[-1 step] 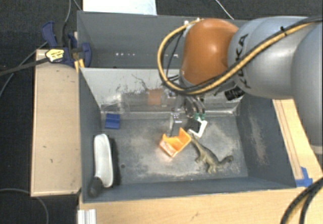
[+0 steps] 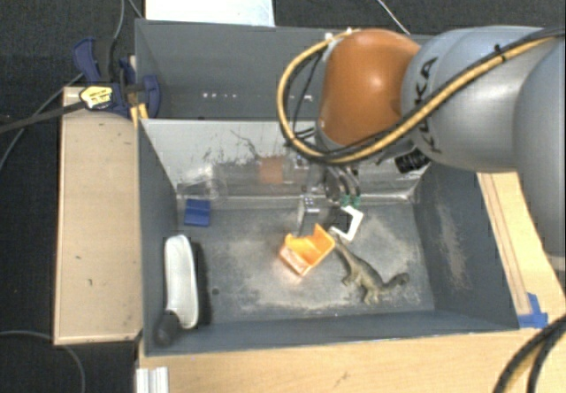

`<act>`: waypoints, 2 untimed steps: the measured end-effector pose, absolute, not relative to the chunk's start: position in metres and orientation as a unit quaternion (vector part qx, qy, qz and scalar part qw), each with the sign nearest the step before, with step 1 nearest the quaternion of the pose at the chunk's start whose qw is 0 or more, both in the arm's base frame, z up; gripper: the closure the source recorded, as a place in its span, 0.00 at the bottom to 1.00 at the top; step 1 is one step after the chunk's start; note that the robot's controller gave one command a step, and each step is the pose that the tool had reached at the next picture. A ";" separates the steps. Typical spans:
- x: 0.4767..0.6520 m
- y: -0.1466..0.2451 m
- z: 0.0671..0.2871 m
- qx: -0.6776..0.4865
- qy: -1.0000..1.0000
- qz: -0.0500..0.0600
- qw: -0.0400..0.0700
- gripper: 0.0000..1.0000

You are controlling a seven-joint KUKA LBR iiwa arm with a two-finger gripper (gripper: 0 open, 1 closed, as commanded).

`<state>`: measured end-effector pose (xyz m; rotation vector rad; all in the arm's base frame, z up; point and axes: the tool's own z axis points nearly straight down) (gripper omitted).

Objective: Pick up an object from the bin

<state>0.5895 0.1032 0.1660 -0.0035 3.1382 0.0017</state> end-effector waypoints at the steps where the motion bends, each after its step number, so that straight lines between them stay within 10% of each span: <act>1: 0.579 0.034 0.115 -0.048 0.999 0.000 0.001 0.00; 2: 0.546 0.041 0.094 -0.164 0.986 0.000 0.001 0.00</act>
Offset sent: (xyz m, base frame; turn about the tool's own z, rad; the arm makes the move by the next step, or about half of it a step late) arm -0.0581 -0.0395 -0.0773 -0.3926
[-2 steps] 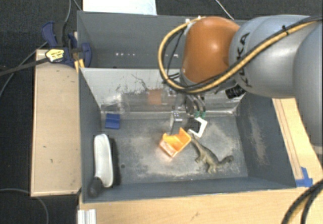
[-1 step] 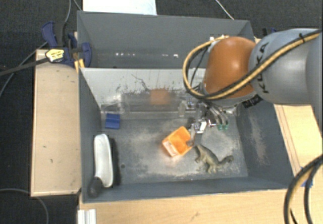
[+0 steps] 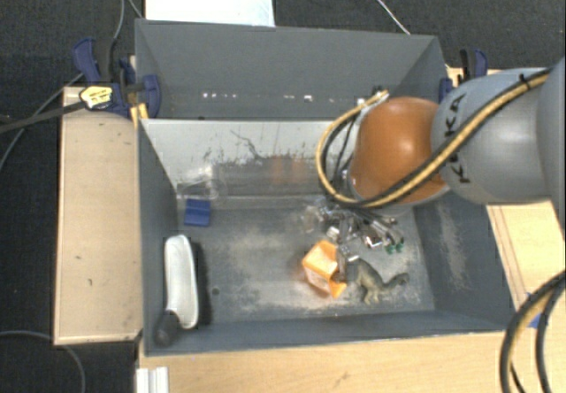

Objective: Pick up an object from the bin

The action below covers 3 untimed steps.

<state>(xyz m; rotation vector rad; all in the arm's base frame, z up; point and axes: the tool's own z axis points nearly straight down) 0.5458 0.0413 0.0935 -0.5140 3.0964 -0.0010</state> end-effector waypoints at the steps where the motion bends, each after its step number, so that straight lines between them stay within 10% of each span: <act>1: 0.542 0.063 0.071 -0.248 0.969 0.001 0.002 1.00; 3: 0.562 0.120 0.076 -0.399 0.917 -0.003 0.007 1.00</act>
Offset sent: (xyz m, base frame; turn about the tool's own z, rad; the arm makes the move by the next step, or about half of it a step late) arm 0.0000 0.0000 0.0000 0.0000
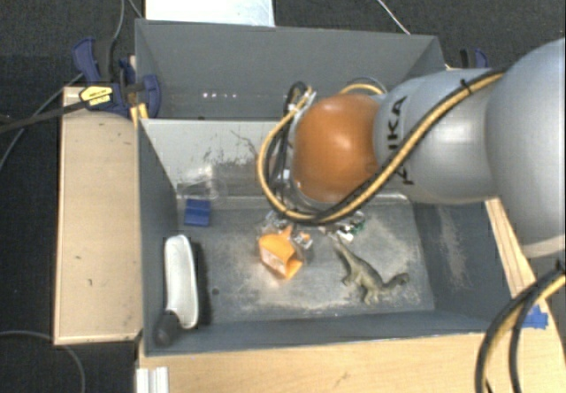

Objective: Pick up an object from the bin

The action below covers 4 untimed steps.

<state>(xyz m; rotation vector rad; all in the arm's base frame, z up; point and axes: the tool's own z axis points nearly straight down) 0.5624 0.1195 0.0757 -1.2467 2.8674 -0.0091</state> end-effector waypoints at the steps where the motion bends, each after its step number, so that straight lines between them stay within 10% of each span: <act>1: 0.562 0.120 0.076 -0.398 0.918 -0.003 0.007 1.00; 2: 0.579 0.095 0.187 -0.396 0.918 -0.003 0.008 1.00; 3: 0.579 0.095 0.187 -0.395 0.919 -0.002 0.008 1.00; 4: 0.580 0.097 0.268 -0.400 0.916 -0.002 0.009 1.00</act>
Offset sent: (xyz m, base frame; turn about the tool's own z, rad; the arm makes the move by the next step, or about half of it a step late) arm 0.0161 -0.0251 0.1109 -0.0001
